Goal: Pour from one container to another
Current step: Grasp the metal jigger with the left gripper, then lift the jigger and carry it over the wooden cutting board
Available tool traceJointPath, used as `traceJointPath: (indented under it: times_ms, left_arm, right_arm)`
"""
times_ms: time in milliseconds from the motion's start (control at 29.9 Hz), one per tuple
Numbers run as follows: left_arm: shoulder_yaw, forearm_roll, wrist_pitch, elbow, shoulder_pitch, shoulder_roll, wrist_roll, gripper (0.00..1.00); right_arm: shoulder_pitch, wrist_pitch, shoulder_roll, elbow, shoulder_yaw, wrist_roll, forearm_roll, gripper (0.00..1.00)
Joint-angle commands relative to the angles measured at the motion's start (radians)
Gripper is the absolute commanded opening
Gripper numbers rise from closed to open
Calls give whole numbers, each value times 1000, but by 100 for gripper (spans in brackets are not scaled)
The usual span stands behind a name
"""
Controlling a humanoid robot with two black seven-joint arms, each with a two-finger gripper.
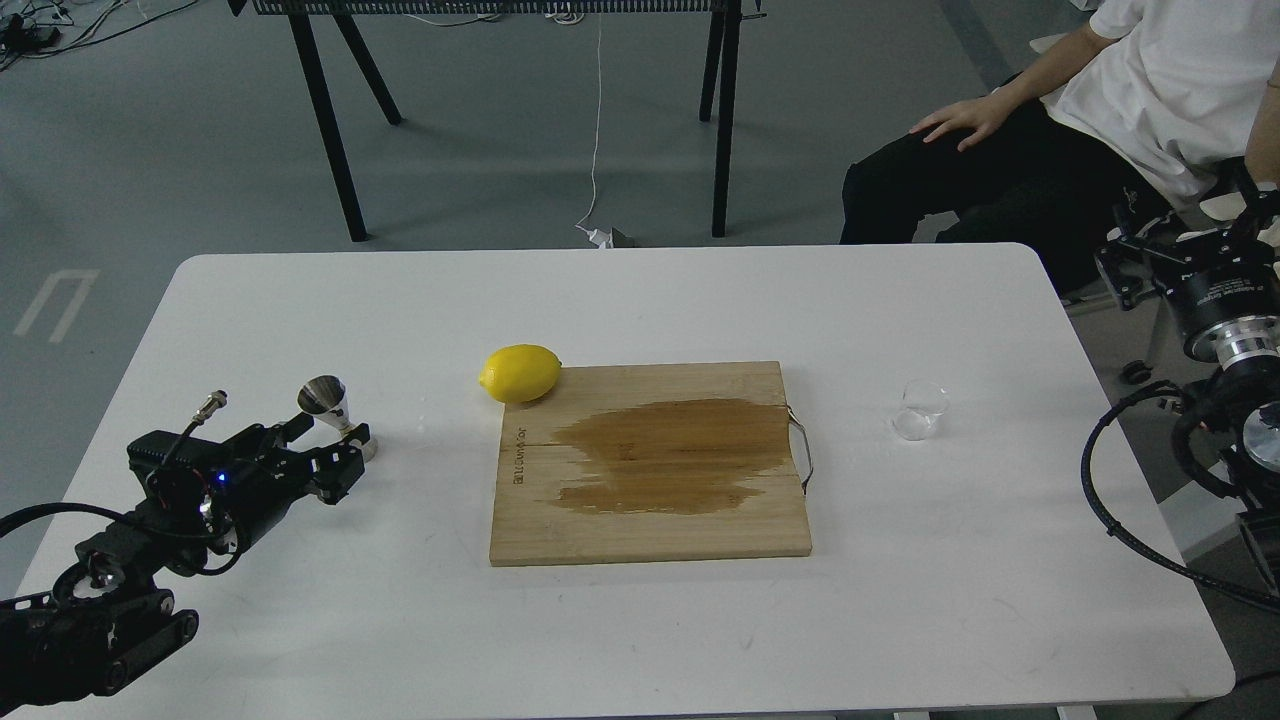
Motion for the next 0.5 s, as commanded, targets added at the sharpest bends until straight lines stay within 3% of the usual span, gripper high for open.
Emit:
traceJointPath:
  times_ms: [0,368,468]
  left_arm:
    - [-8,1,0,2,-6,-2,-1,60]
    - [3,14,0,2,0,-4,-11,12]
    - [1,14,0,2,0,4,-11,8]
  right_arm:
    - [0,0,-1,-1,0,0,0,100]
    - [2,0,-1,-2,0,0,-2,100]
    - [0,0,-3,-2,0,0,0,100]
